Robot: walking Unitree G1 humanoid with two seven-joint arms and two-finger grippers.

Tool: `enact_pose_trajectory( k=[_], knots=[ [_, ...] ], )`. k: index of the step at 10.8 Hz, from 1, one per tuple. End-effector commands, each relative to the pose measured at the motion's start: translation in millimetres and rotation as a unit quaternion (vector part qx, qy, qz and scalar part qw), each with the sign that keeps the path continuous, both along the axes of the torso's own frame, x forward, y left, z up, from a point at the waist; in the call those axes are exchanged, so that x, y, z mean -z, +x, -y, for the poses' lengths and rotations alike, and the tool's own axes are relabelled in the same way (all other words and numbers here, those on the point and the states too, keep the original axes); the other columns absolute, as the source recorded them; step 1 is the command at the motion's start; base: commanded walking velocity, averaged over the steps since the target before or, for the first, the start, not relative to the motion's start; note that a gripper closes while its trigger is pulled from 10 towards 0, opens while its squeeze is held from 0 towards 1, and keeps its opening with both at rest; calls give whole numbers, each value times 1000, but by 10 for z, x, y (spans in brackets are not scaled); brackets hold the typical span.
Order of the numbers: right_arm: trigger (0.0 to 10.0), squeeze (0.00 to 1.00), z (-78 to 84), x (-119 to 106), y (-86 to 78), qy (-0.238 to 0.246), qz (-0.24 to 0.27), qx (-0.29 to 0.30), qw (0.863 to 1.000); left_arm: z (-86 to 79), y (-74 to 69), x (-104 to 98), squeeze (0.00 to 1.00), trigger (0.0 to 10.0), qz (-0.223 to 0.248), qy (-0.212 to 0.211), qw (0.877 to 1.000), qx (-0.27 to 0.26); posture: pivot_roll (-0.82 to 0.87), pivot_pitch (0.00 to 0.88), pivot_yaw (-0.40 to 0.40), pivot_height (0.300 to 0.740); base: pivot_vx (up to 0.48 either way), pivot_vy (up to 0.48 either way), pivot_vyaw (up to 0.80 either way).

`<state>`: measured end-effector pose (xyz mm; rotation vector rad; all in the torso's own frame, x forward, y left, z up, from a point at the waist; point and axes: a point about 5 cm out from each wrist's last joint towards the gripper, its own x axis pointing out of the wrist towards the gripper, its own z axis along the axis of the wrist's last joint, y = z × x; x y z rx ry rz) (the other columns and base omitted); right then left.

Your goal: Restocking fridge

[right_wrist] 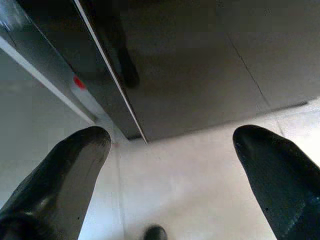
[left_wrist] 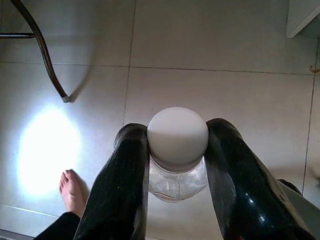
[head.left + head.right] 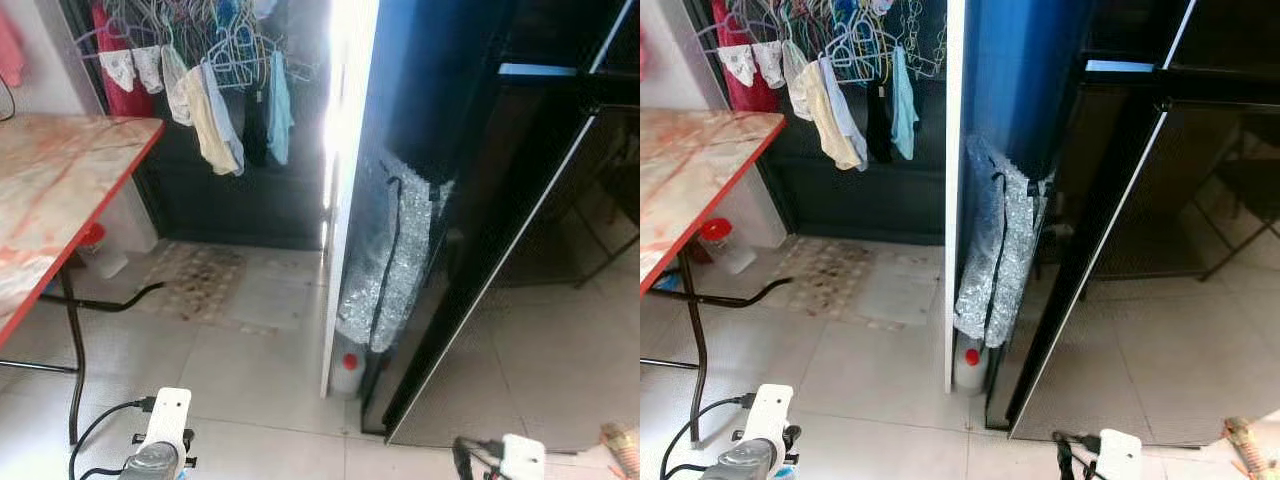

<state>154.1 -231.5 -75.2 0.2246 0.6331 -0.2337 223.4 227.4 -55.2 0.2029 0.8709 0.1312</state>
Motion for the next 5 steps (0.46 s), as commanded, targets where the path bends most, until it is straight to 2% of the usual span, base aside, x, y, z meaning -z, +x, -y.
enact_pose_trajectory(
  k=[1, 3, 4, 5],
  knots=[
    [10000, 0, 9, -35, 25, 4, 26, 13, 1000, 0, -10, 8, 0, 10000, -6, 3, 1000, 7, 25, 0, -46, 740, 0, 0, 0],
    [10000, 0, 21, -81, 39, -7, 57, 21, 998, -12, -8, 3, 0, 10000, -6, 6, 1000, 7, 22, 0, -43, 740, 0, 0, 0],
    [10000, 0, 170, -560, 774, -41, 166, 1, 985, -15, -5, 1, 0, 10000, -6, 10, 1000, 10, 17, 0, -43, 740, 0, 0, 0],
    [10000, 0, 214, -971, 1194, -56, 251, -15, 966, -13, 2, -3, 0, 10000, -6, 12, 1000, 13, 18, 2, -45, 740, 0, 0, 0]
  ],
)
